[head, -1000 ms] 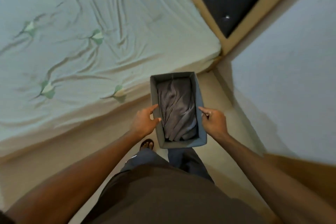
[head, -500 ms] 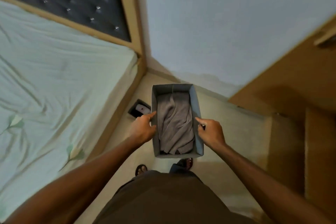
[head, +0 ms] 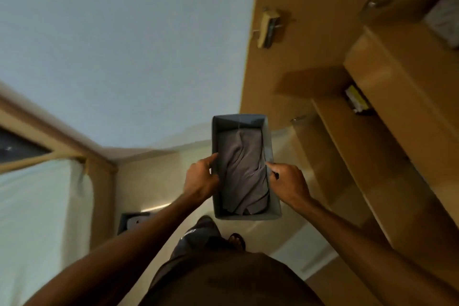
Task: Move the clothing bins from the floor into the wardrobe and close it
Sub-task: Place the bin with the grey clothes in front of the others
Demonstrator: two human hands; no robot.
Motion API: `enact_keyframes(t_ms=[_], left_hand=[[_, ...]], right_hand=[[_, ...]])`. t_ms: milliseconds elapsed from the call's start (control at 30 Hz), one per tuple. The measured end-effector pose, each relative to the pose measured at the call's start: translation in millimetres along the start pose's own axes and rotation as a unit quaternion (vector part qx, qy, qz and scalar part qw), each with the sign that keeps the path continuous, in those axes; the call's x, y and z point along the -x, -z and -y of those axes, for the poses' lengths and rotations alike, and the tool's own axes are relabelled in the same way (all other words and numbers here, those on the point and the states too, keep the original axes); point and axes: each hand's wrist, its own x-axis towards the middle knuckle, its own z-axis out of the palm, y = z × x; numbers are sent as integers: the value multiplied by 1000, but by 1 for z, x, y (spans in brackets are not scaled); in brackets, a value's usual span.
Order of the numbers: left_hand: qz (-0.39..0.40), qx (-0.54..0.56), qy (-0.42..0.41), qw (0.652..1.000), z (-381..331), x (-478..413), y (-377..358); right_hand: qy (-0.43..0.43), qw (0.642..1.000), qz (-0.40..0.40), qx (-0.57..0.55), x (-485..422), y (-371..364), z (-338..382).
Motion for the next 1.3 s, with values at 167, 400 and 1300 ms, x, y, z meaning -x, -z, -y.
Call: enact_keyframes(t_ms=[167, 400, 1300], left_hand=[[70, -67, -102, 990, -83, -81, -10], [190, -98, -229, 950, -194, -176, -22], [276, -77, -542, 790, -503, -133, -226]], right_hand=[[-83, 992, -86, -31, -23, 53, -27], [-185, 958, -201, -82, -47, 113, -56], [-411, 590, -568, -401, 45, 305, -216]])
